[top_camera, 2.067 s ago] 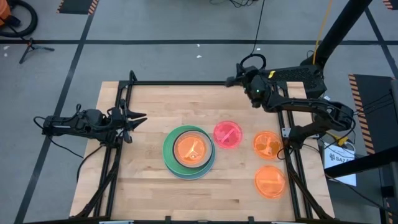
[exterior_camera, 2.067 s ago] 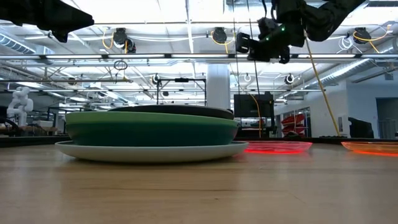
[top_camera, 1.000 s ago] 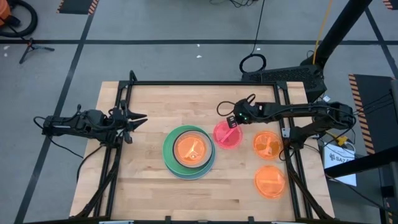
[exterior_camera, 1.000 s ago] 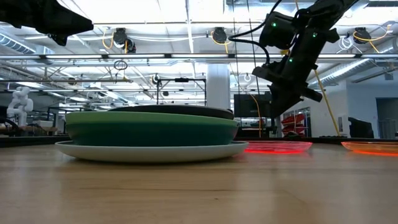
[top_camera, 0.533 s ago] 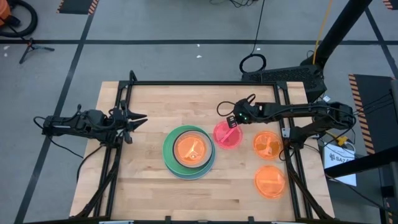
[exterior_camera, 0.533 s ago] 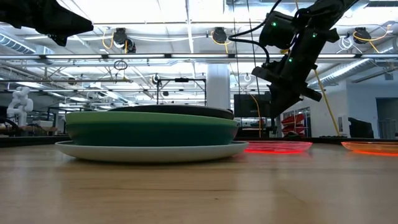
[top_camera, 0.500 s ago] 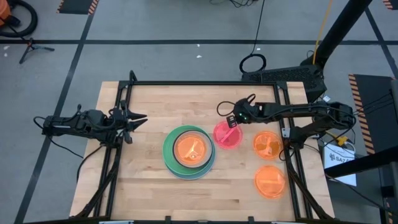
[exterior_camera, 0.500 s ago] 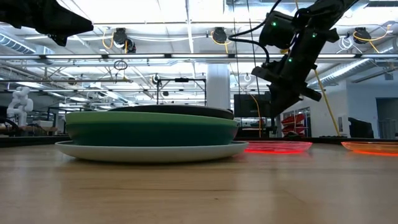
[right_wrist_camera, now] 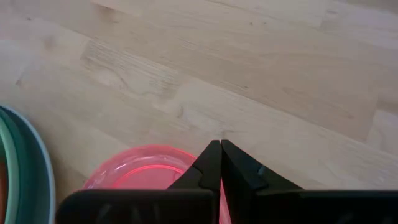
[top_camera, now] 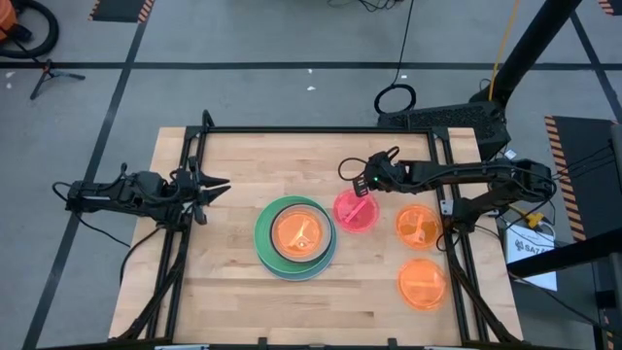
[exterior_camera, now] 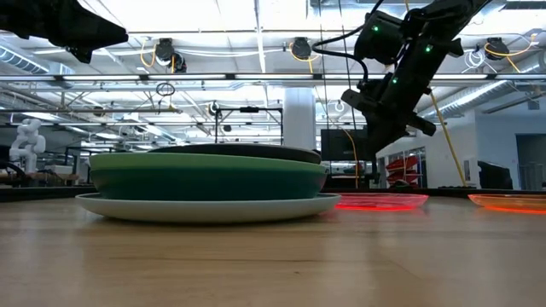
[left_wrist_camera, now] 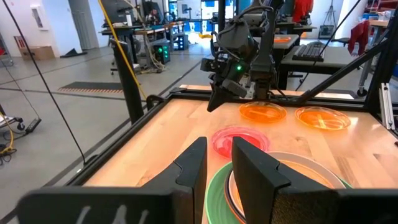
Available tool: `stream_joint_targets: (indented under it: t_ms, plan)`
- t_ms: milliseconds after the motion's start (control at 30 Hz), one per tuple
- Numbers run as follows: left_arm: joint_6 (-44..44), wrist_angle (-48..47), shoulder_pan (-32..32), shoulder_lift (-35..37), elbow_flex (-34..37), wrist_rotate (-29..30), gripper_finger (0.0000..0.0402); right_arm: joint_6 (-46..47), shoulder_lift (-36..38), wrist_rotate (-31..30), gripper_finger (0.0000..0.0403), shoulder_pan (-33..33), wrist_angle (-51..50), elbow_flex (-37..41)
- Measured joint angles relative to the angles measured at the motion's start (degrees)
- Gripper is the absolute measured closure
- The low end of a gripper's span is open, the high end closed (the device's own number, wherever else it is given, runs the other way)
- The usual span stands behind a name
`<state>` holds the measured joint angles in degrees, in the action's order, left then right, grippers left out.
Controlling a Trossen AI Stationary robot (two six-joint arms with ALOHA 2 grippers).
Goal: Stack plastic plates
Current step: Stack the transparent pink plate on top of the transparent orange plate
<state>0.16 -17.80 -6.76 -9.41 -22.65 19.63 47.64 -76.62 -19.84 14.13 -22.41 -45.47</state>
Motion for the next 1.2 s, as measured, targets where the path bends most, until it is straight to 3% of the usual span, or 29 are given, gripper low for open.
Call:
stream_joint_targets:
  t_ms: [1200]
  plan:
    - [0.00,-0.01,0.00,0.00,0.00,-0.01,0.0319,-0.35,0.00,-4.17,0.0399,-1.18,-0.09,0.00]
